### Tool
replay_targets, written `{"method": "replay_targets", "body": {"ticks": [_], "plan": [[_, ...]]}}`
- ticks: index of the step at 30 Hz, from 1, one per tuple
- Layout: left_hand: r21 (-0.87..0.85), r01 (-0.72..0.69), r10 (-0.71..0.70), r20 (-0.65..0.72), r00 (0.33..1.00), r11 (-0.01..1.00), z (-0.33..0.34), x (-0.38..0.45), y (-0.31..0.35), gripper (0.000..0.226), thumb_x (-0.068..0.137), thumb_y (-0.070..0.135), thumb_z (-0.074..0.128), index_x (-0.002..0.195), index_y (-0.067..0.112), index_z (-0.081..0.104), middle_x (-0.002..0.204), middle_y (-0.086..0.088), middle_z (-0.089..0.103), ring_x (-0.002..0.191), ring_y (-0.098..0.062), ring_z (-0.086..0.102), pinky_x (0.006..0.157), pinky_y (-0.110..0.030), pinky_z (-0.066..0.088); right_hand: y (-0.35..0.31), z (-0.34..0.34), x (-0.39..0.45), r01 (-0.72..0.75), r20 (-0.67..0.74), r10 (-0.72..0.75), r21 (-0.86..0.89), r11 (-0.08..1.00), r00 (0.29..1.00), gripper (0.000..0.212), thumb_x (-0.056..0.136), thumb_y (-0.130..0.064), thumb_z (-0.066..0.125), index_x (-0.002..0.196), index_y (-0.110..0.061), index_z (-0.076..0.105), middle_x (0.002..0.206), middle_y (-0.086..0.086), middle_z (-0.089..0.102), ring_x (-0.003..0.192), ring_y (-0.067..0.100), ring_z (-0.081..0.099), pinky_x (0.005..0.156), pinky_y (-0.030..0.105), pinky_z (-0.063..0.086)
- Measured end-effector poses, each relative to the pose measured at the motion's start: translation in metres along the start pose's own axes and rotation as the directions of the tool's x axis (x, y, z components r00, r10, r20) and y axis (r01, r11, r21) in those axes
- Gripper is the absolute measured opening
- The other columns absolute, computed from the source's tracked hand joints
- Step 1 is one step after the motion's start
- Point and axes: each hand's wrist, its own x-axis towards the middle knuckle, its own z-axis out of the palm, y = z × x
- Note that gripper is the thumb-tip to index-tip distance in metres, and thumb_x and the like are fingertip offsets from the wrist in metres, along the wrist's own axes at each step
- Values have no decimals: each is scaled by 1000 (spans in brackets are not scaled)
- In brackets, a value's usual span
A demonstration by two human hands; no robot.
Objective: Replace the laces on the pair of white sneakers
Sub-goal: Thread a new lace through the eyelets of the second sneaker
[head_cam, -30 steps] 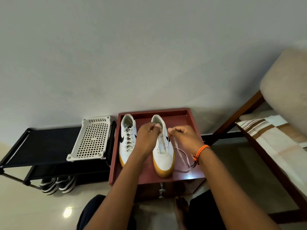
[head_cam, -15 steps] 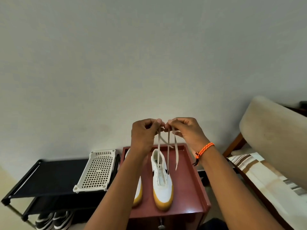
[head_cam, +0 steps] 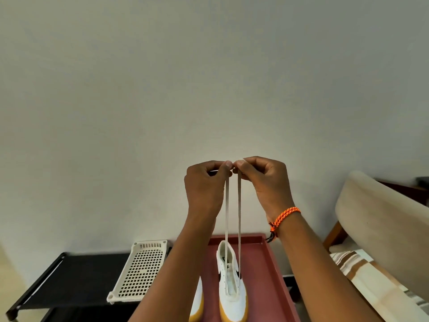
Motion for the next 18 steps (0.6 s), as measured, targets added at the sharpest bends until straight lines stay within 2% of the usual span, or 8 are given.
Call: {"method": "replay_targets", "body": {"ticks": [3,6,9,12,14,18], "plan": [[3,-16,16,14,1000,1000,1,-4,8,14,98,33,77,104,25,86,93,12,82,95,-6,77,96,-38,62,-3,2,0,-3,-15,3,44,999,1000,10,94,-12,78,94,-21,83,91,-2,81,97,19,77,94,39,62],[34,-43,44,-17,999,998,0,-6,10,11,96,21,79,105,24,86,93,12,82,95,-7,76,96,-39,62,-1,6,-1,-8,-34,11,95,995,999,21,95,-1,70,102,-16,82,100,0,81,102,20,77,92,37,63],[9,-46,46,-66,997,999,0,-7,13,15,91,8,82,98,21,84,88,9,81,88,-9,78,92,-38,64,0,9,-5,11,-48,-5,128,992,999,26,97,5,64,102,-13,82,103,1,80,94,26,77,75,33,62],[-73,-46,37,-123,992,996,-1,-7,16,18,88,6,86,97,19,76,86,3,80,83,-13,80,87,-36,65,-1,12,-5,16,-69,-6,136,991,998,23,98,2,66,100,-15,82,97,4,80,89,24,76,59,28,51],[-135,-39,20,-141,990,990,-2,-5,18,19,89,6,85,100,18,74,86,0,81,82,-15,81,88,-36,65,-1,14,-4,20,-83,-10,124,992,997,21,99,-2,68,99,-17,82,93,6,79,82,19,75,54,24,45],[-163,-33,13,-125,992,986,-1,2,20,18,88,7,86,103,17,81,87,2,82,86,-14,80,91,-36,64,-2,20,-1,83,-130,-72,87,993,989,14,98,-6,72,98,-16,81,91,-1,79,73,16,73,50,22,43]]}}
